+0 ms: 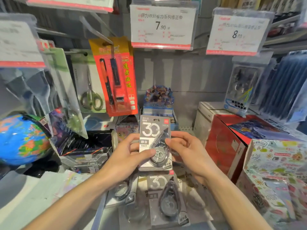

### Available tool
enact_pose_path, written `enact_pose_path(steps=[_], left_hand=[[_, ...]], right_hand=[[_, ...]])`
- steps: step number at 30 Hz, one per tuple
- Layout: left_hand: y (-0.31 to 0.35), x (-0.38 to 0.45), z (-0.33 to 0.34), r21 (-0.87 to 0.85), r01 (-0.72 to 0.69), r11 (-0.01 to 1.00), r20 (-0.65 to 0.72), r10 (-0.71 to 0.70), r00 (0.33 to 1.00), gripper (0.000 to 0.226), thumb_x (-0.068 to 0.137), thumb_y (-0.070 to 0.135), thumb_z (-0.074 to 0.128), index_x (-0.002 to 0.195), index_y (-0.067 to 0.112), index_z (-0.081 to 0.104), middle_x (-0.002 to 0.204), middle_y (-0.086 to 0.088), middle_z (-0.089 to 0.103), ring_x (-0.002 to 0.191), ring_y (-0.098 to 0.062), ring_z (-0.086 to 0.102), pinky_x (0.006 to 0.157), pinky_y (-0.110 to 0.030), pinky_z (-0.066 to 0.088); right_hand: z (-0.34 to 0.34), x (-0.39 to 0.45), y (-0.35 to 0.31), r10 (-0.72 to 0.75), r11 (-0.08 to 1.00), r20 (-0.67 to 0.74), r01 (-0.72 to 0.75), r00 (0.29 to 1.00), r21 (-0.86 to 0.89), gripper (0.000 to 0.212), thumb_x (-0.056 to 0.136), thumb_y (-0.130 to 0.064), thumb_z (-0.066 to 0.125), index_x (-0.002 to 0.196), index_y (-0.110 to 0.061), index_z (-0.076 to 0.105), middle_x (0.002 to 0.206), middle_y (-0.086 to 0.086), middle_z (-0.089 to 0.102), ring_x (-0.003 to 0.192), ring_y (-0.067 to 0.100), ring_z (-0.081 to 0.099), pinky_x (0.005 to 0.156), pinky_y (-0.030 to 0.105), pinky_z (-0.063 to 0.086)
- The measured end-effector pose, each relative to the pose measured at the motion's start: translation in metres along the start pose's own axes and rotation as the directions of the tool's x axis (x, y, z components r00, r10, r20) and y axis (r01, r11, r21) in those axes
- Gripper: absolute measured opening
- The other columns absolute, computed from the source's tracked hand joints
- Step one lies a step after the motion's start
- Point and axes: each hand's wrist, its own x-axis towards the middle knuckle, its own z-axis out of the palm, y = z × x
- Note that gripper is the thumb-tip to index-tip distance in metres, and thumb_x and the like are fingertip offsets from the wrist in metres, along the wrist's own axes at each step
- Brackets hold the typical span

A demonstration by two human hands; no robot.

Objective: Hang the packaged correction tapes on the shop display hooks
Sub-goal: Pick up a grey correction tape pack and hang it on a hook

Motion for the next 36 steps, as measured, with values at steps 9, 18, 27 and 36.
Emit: enact_pose_path(steps=[9,18,27,36], left_hand=[[-0.023,-0.025,-0.025,0.096,0.062,0.993,-0.010,-0.062,0.998,0.048,0.083,0.018,0.084,0.124,0.021,0.058,0.109,0.002,0.082,0.098,-0.021,0.078,0.096,-0.043,0.057],[-0.044,-0.033,-0.035,0.176,0.111,0.978,0.051,-0.122,0.991,0.067,0.069,0.053,0.078,0.127,0.037,0.050,0.110,0.011,0.080,0.099,-0.014,0.078,0.098,-0.050,0.055],[-0.044,-0.032,-0.042,0.191,0.109,0.976,0.010,-0.113,0.994,0.052,0.088,0.034,0.077,0.132,0.032,0.050,0.107,0.016,0.080,0.092,-0.007,0.077,0.090,-0.039,0.054],[-0.029,-0.027,-0.039,0.053,0.072,0.996,0.018,-0.073,0.997,0.047,0.093,0.017,0.074,0.133,0.026,0.051,0.110,0.009,0.081,0.094,-0.009,0.077,0.084,-0.031,0.052]], right_hand=[[-0.008,-0.021,0.005,-0.042,0.890,0.077,0.072,0.996,-0.450,0.019,0.097,-0.029,0.070,0.114,-0.020,0.073,0.097,0.001,0.077,0.084,0.014,0.072,0.087,0.029,0.056],[-0.016,-0.051,0.031,0.149,0.460,0.186,0.099,0.971,-0.882,0.079,0.072,-0.094,0.048,0.123,-0.035,0.060,0.110,-0.001,0.066,0.103,0.019,0.056,0.087,0.034,0.045],[0.001,-0.049,0.041,0.140,0.680,0.131,0.001,0.981,-0.733,0.098,0.049,-0.079,0.078,0.137,-0.053,0.045,0.113,-0.017,0.062,0.102,0.005,0.062,0.091,0.032,0.053],[-0.005,-0.043,0.028,0.099,0.946,0.032,-0.084,0.995,-0.313,0.067,0.073,-0.015,0.093,0.128,-0.026,0.055,0.090,-0.001,0.073,0.065,0.017,0.069,0.062,0.038,0.057]])
